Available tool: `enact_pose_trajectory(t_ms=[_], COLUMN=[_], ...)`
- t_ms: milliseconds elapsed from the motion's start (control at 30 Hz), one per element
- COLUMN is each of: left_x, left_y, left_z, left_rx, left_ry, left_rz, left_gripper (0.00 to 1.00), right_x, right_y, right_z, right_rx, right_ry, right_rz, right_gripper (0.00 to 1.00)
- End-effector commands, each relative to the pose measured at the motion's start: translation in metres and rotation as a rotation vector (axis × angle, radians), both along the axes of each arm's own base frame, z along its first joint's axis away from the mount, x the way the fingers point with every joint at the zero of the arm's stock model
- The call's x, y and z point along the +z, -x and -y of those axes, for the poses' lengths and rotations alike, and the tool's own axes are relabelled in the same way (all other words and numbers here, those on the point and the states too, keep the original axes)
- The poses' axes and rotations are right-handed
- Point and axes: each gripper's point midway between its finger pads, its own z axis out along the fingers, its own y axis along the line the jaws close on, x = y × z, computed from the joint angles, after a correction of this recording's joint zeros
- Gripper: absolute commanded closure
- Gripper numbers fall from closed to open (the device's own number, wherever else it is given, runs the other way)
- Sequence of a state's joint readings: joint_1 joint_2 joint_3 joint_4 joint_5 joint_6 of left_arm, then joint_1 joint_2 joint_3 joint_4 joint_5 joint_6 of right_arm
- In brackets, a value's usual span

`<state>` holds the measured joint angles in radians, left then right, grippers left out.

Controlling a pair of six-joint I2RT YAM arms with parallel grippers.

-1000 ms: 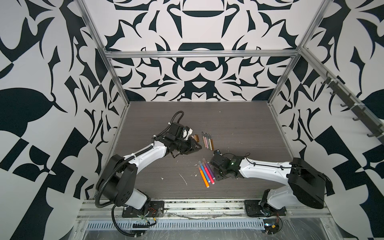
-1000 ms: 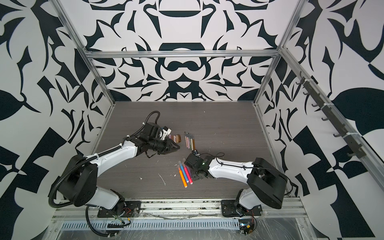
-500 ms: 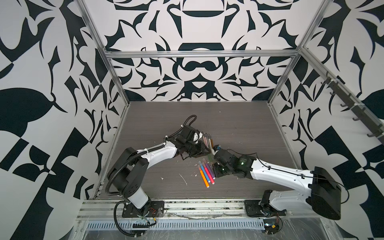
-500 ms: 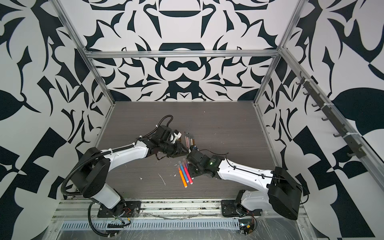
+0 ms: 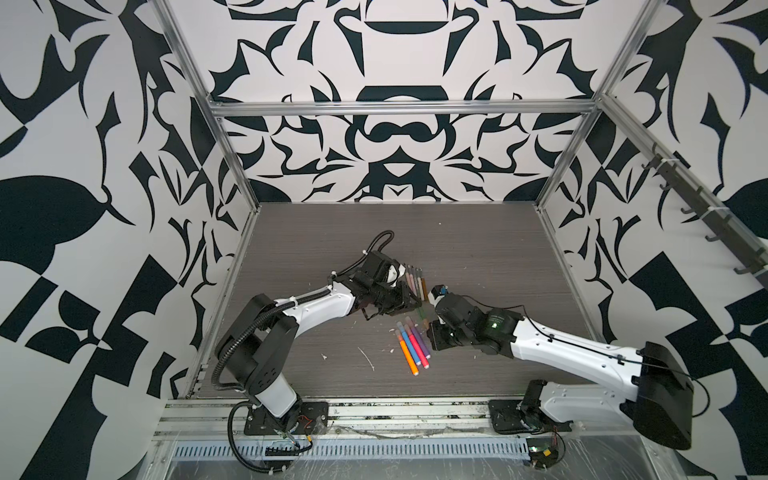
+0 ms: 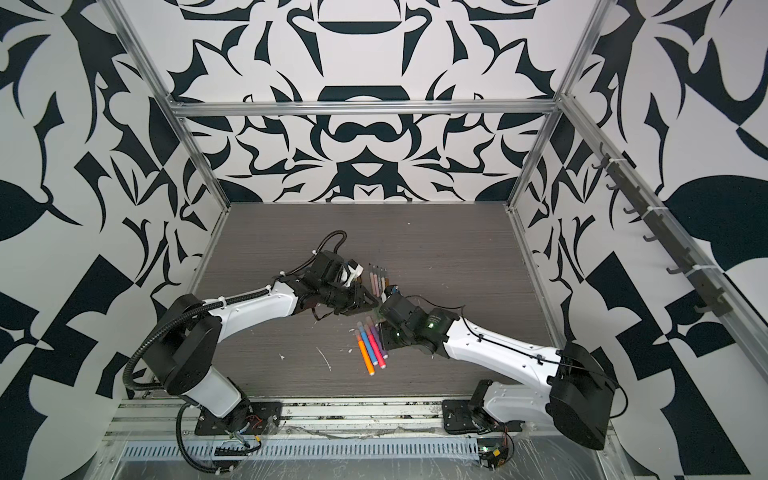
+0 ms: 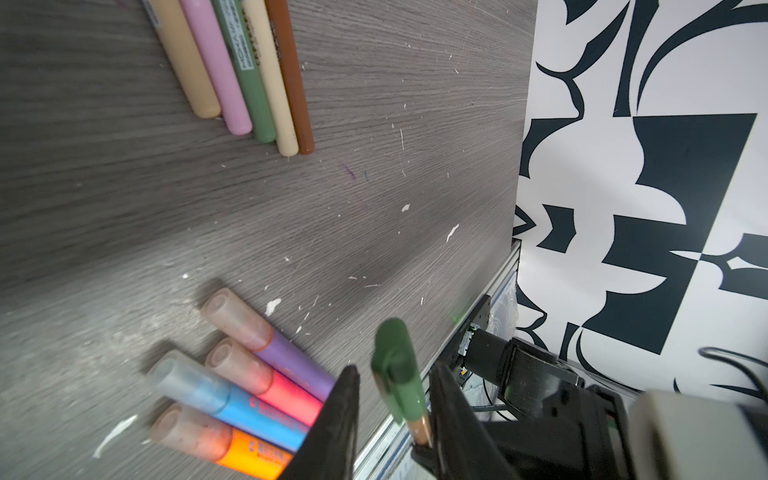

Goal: Open the pen caps
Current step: 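Close the left gripper on the green cap while the right gripper holds the pen, then pull the green cap with the left gripper away from the right gripper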

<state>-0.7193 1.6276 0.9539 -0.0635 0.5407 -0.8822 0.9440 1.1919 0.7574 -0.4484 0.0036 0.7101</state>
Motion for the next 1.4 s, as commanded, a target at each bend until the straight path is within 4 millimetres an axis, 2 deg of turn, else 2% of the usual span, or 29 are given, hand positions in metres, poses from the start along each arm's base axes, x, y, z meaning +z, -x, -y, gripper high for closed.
enact_pose_trajectory(t_ms=[0,267,633,667,733,767,1033,1167,1233,1300,1367], left_x=[0.006,0.006,0.014,0.016,0.018,0.019,0.03,0.033,0.035,0.038,0.045], left_y=[-0.004,-0.003,0.0,0.0,0.001,0.0,0.001,0.001,-0.004,-0.017,-0.047], left_z=[0.007,0.012,0.015,0.015,0.015,0.016,0.019,0.021,0.02,0.015,-0.002], left_rx=[-0.001,-0.007,-0.022,-0.023,-0.023,-0.022,-0.02,-0.023,-0.017,-0.004,0.03], left_ry=[0.013,0.015,0.035,0.038,0.042,0.045,0.087,0.102,0.107,0.103,0.086], left_rz=[0.014,0.011,0.018,0.021,0.021,0.022,0.024,0.018,0.02,0.029,0.054], left_gripper=[0.68,0.69,1.0,1.0,1.0,1.0,1.0,1.0,1.0,1.0,1.0], right_x=[0.021,0.027,0.029,0.029,0.031,0.032,0.023,0.015,0.01,0.004,-0.005], right_y=[-0.007,-0.006,-0.013,-0.014,-0.017,-0.019,-0.03,-0.028,-0.025,-0.021,-0.013], right_z=[-0.009,-0.022,-0.019,-0.019,-0.018,-0.018,-0.023,-0.023,-0.021,-0.018,-0.012], right_rx=[-0.019,-0.006,-0.028,-0.032,-0.041,-0.043,-0.05,-0.046,-0.054,-0.063,-0.079], right_ry=[-0.078,-0.164,-0.17,-0.171,-0.179,-0.181,-0.197,-0.193,-0.19,-0.195,-0.189], right_rz=[0.038,0.021,0.027,0.027,0.028,0.028,-0.015,-0.031,-0.044,-0.057,-0.071], right_gripper=[0.94,0.94,0.94,0.9,0.76,0.73,0.72,0.78,1.0,1.0,1.0])
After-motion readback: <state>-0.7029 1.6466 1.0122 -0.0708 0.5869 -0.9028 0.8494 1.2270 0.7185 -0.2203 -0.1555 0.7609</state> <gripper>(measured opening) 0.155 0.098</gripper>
